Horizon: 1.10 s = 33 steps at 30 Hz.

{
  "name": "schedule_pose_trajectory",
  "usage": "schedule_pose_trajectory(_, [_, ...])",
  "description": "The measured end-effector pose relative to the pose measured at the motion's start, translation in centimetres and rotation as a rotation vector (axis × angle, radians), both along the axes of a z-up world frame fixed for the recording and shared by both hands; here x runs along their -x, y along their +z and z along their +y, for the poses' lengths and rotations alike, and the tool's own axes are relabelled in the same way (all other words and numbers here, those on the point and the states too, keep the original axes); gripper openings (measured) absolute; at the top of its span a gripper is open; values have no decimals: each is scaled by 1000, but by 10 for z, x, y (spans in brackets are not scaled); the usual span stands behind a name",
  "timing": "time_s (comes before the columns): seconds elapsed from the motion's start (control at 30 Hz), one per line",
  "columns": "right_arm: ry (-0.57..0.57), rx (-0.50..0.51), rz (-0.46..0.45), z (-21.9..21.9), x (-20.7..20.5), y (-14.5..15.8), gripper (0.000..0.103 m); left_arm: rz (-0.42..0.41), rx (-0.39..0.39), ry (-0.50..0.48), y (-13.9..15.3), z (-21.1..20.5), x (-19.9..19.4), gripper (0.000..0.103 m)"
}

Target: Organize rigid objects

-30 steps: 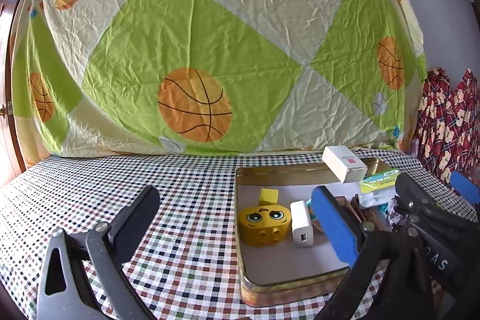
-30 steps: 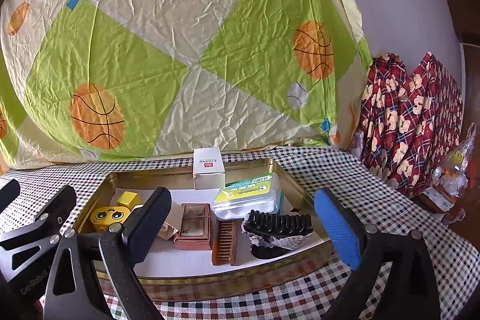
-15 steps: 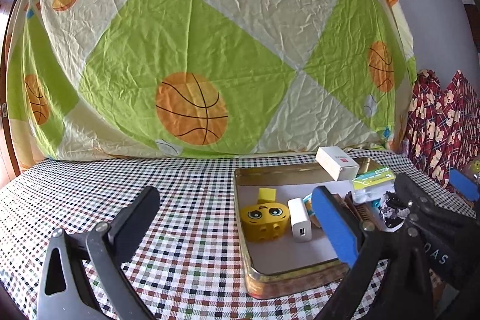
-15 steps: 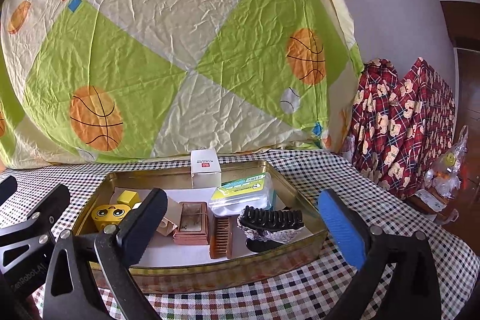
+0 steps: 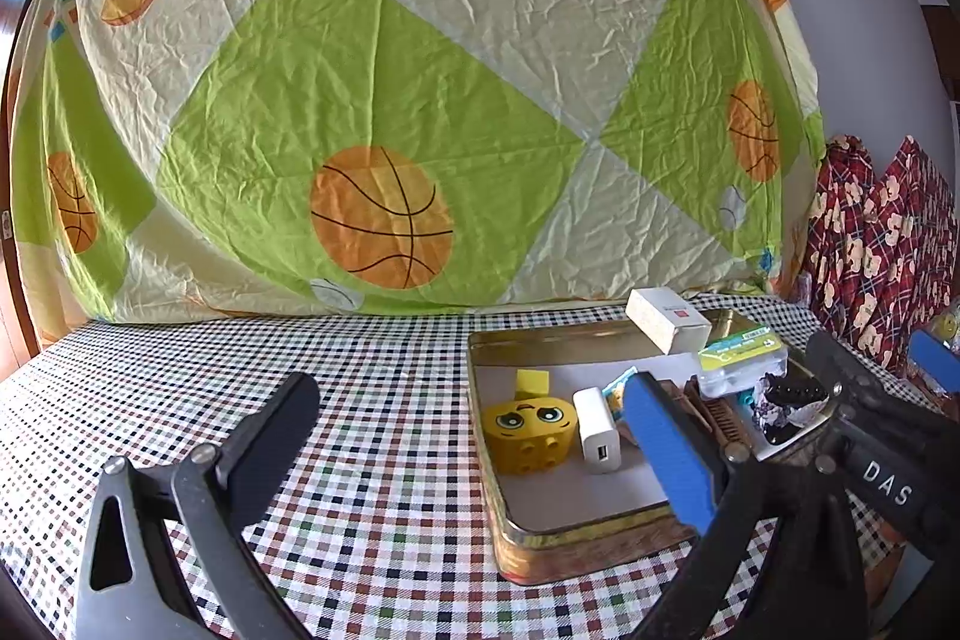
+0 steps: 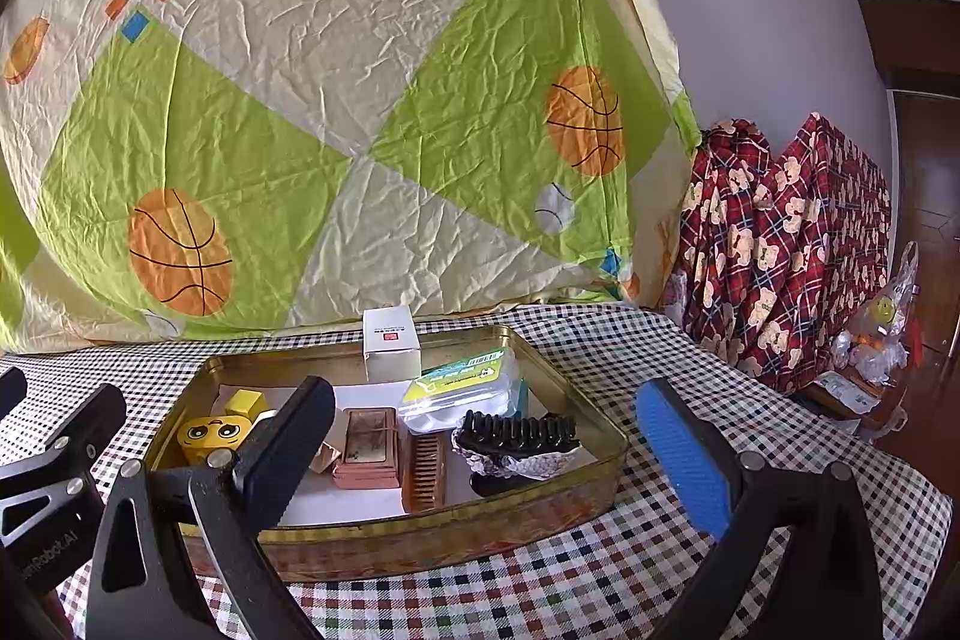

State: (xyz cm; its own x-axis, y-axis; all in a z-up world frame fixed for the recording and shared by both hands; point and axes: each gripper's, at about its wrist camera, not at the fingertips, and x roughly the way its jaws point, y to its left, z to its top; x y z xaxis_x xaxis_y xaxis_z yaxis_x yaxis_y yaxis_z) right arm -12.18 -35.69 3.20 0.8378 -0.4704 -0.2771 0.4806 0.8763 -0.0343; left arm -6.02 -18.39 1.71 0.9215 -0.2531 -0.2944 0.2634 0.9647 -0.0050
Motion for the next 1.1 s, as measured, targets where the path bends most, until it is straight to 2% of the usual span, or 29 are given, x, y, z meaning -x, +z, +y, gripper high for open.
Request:
schedule_pose_trajectory(0.23, [-2,22,-32,4,8,3,102,-1,-6,8,0,-1,1,102])
schedule_pose_trajectory(1.1, [4,25,-53,6,12,6,102,11,-23,16,-1,-3,-1,102])
